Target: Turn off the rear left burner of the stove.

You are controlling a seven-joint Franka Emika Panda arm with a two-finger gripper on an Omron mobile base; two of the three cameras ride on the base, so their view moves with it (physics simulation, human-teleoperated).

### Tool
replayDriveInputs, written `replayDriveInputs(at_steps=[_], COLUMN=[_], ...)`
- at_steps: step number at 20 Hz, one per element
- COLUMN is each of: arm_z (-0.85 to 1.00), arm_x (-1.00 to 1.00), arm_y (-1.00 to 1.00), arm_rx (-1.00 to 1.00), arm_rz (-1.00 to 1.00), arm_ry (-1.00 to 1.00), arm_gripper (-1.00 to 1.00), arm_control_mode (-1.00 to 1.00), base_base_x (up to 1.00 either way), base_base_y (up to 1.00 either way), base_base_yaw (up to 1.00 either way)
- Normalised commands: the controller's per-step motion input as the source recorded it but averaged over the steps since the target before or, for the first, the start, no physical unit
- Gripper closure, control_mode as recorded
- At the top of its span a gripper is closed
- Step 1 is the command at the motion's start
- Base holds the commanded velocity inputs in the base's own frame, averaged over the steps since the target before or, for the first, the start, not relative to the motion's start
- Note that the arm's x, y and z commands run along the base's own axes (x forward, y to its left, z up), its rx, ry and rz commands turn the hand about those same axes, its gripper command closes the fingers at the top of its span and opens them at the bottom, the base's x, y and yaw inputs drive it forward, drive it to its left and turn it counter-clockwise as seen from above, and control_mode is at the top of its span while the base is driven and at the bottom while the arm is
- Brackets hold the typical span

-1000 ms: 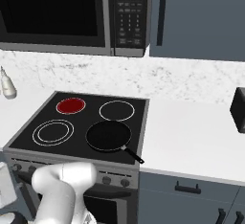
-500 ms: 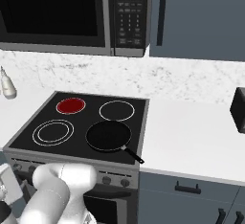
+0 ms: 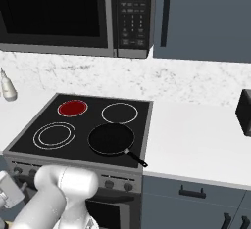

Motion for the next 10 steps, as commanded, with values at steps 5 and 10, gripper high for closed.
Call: replayDriveInputs(at_steps=[5, 10], arm_z=[0.0, 0.0], arm_x=[0.28, 0.23], arm_y=[-0.01, 0.0], arm_rx=[0.0, 0.0], arm_rz=[0.0, 0.0], arm_ry=[0.0, 0.0], arm_gripper=[-1.0, -1.0], arm_control_mode=[-1.0, -1.0], base_base_x=[0.0, 0.0], base_base_y=[0.0, 0.0], base_base_yaw=[0.0, 0.0])
